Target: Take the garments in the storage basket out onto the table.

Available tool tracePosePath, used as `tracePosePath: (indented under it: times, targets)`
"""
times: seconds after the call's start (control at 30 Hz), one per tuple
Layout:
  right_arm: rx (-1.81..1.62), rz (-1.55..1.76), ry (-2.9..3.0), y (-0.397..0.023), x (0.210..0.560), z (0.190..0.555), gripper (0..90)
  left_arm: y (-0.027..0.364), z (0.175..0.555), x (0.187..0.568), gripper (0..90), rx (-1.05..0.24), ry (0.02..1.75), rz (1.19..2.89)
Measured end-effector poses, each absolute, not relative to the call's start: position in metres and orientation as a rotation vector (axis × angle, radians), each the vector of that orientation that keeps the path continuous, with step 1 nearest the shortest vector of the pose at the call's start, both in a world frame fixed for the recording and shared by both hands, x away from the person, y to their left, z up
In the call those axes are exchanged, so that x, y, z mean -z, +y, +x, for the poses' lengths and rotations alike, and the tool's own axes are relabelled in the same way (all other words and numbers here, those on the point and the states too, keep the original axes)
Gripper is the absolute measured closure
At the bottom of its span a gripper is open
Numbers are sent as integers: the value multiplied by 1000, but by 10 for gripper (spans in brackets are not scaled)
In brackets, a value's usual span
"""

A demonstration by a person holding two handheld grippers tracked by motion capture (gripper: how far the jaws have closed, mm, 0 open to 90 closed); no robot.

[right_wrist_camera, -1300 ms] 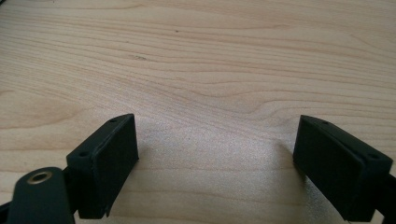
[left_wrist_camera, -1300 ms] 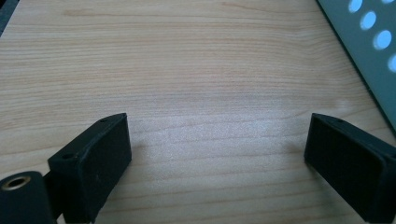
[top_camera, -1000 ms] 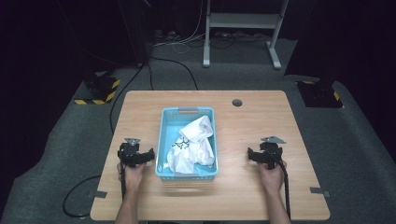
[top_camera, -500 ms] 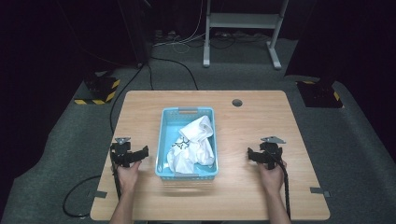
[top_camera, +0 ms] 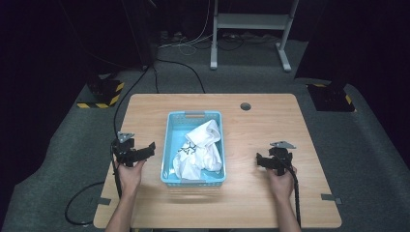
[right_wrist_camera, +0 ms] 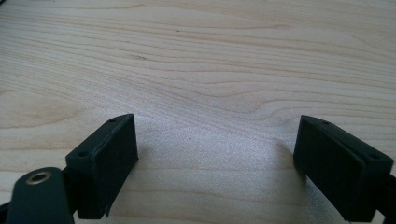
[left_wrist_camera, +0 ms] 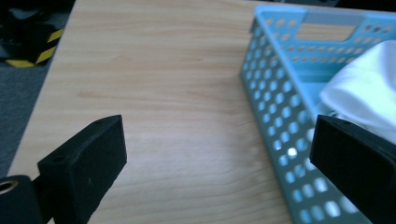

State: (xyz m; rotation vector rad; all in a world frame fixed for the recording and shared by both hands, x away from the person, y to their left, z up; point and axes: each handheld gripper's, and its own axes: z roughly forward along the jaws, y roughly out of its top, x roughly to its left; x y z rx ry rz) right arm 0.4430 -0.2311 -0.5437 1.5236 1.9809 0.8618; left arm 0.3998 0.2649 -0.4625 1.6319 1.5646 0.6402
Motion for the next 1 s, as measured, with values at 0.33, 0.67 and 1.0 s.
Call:
tracePosePath:
  times: [0.33, 0.67, 1.0]
  targets:
    - [-862, 1524, 1981, -231, 544, 443, 132, 227, 412, 442, 28, -573, 1431, 1681]
    - [-862, 1524, 1981, -231, 544, 443, 132, 190, 427, 440, 28, -520, 1361, 1753]
    - [-862, 1524, 1981, -231, 544, 443, 132, 159, 445, 446, 28, -474, 1347, 1824]
